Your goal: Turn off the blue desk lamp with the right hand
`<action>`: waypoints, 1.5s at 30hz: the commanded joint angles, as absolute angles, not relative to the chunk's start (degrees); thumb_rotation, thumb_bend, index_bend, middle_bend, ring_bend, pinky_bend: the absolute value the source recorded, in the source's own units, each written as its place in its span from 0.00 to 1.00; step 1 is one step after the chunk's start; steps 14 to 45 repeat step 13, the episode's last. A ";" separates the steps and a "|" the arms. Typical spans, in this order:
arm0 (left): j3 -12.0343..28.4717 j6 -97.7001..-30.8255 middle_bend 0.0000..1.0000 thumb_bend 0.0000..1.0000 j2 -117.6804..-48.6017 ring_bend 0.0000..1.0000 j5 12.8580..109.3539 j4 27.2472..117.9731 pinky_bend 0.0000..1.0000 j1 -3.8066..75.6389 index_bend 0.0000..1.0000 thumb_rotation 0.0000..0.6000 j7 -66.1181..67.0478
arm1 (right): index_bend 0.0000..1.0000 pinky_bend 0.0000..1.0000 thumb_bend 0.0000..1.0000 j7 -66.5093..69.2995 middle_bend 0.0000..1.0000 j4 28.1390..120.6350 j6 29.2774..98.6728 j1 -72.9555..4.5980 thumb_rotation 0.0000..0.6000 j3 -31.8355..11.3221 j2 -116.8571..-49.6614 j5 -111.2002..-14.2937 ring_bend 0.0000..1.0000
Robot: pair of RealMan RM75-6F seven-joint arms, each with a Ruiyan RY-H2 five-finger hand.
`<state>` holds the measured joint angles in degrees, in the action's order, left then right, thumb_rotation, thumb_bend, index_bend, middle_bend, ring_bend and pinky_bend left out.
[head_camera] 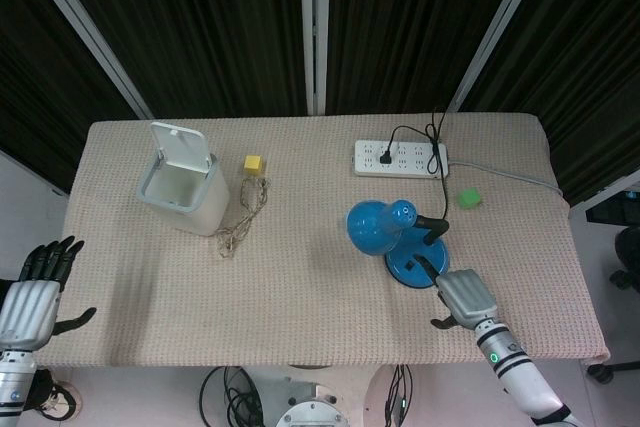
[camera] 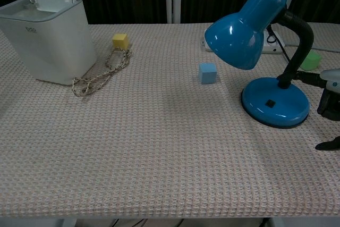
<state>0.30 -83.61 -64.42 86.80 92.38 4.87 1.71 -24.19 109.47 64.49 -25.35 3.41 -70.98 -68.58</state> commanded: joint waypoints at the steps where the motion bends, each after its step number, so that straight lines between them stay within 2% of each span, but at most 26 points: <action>1: 0.24 -83.54 0.00 0.14 -64.41 0.00 86.78 92.52 0.02 4.85 0.02 1.00 1.75 | 0.01 0.86 0.00 -15.24 0.94 100.90 86.67 -14.90 1.00 8.79 -67.94 -94.90 0.90; 2: 0.20 -83.50 0.00 0.14 -64.43 0.00 86.84 92.61 0.02 4.87 0.02 1.00 1.89 | 0.04 0.86 0.00 -11.64 0.94 97.92 92.34 -12.55 1.00 9.28 -67.82 -98.64 0.90; 5: 0.13 -83.49 0.00 0.14 -64.54 0.00 87.14 92.88 0.02 4.96 0.02 1.00 2.39 | 0.15 0.86 0.01 -4.99 0.94 92.67 102.83 -7.84 1.00 9.02 -67.18 -101.99 0.90; 6: 0.08 -83.46 0.00 0.14 -64.57 0.00 87.35 93.09 0.02 5.05 0.02 1.00 2.72 | 0.18 0.86 0.02 -3.95 0.94 90.94 107.42 -5.48 1.00 7.99 -66.60 -101.38 0.90; 8: 0.03 -83.33 0.00 0.14 -64.62 0.00 87.61 93.53 0.02 5.22 0.02 1.00 3.32 | 0.21 0.85 0.05 -3.91 0.90 88.76 112.22 -2.28 1.00 5.92 -66.13 -98.53 0.86; 9: 0.00 -83.23 0.00 0.14 -64.62 0.00 87.70 93.76 0.02 5.30 0.02 1.00 3.57 | 0.20 0.79 0.05 -4.26 0.81 88.28 112.68 -1.20 1.00 5.14 -65.96 -96.28 0.77; 10: -0.03 -83.13 0.00 0.14 -64.61 0.00 87.80 94.00 0.02 5.38 0.02 1.00 3.82 | 0.15 0.68 0.05 -4.91 0.65 88.65 111.39 -0.24 1.00 4.99 -65.37 -93.28 0.60; 11: -0.07 -83.07 0.00 0.14 -64.59 0.00 87.94 94.32 0.02 5.46 0.02 1.00 4.16 | 0.09 0.48 0.04 -7.18 0.38 90.91 108.11 0.82 1.00 5.16 -63.70 -88.31 0.35; 12: -0.09 -83.10 0.00 0.14 -64.58 0.00 88.09 94.50 0.02 5.50 0.02 1.00 4.39 | 0.04 0.29 0.03 -9.90 0.19 93.03 106.25 1.27 1.00 4.68 -62.48 -84.73 0.17; 13: -0.09 -83.19 0.00 0.14 -64.58 0.00 88.21 94.62 0.02 5.51 0.02 1.00 4.59 | 0.01 0.17 0.02 -12.07 0.07 95.02 104.53 1.36 1.00 4.20 -61.56 -82.01 0.06; 45: -0.09 -83.19 0.00 0.14 -64.58 0.00 88.21 94.62 0.02 5.51 0.02 1.00 4.59 | 0.01 0.17 0.02 -12.07 0.07 95.02 104.53 1.36 1.00 4.20 -61.56 -82.01 0.06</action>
